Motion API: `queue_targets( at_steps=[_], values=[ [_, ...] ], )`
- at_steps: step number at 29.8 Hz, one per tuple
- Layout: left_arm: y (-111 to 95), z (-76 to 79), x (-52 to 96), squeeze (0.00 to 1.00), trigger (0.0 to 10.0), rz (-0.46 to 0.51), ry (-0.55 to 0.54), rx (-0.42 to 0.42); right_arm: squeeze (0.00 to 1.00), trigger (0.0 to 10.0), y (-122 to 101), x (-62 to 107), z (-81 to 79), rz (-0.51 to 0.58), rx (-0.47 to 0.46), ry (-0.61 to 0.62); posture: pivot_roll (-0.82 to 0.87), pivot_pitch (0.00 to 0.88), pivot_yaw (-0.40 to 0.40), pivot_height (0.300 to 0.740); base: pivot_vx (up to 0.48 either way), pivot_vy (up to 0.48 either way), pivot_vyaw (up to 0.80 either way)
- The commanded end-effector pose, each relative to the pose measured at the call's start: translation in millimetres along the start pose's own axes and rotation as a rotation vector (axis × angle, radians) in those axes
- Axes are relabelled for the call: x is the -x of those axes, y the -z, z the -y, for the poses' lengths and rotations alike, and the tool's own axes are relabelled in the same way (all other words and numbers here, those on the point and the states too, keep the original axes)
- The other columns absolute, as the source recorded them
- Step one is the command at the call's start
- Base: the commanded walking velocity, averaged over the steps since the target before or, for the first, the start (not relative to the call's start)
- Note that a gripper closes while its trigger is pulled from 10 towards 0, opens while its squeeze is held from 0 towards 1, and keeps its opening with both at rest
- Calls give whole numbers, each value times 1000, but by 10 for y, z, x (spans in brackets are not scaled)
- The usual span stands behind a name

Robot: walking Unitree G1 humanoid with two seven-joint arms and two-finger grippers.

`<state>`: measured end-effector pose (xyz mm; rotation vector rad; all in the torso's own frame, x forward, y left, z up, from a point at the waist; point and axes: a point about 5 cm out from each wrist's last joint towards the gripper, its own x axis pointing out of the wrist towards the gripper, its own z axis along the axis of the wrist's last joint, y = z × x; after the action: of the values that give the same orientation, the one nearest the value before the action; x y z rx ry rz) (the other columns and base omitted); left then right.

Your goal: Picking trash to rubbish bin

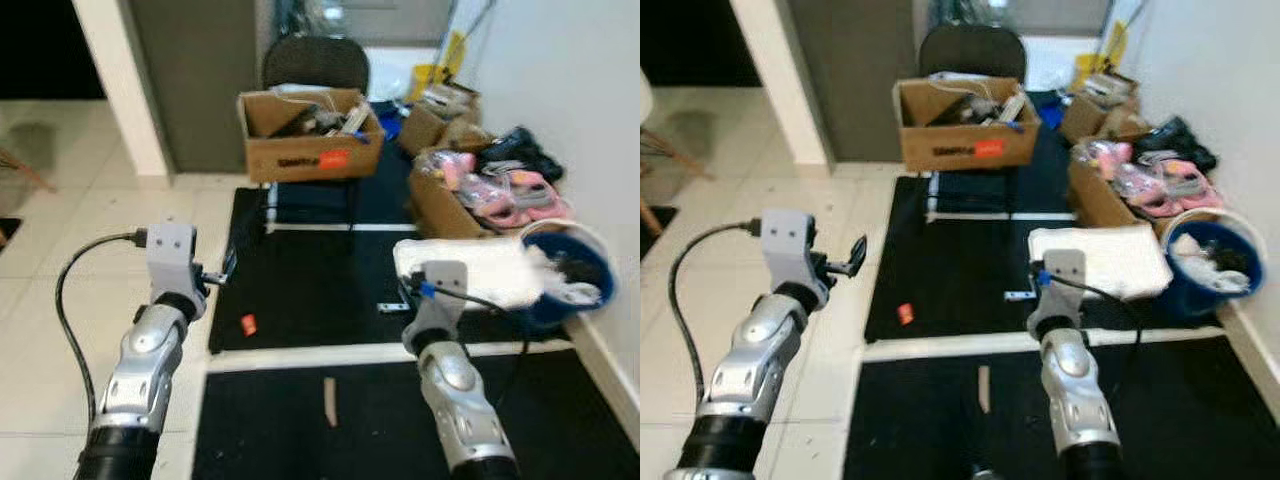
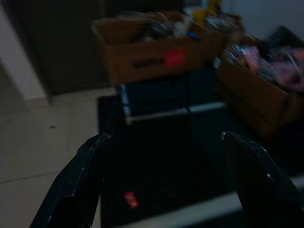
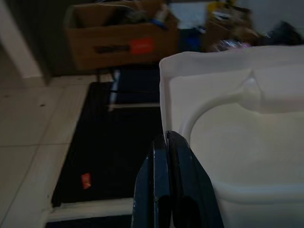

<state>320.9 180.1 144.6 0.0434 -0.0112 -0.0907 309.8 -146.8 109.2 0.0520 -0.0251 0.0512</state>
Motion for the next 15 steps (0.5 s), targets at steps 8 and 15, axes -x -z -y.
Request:
queue_targets(
  at_steps=[8, 15],
  values=[
    [9, -84, -1, 0, 10000, 1, -80, 7, 0, 10000, 75, 26, 38, -25, -22, 18, 7, 116, 30, 740, 0, 0, -800],
    [20, -7, 29, 0, 10000, 5, -14, -8, 0, 10000, 180, 29, 19, -95, -29, 3, 7, 124, 32, 740, 0, 0, -177]
  ],
)
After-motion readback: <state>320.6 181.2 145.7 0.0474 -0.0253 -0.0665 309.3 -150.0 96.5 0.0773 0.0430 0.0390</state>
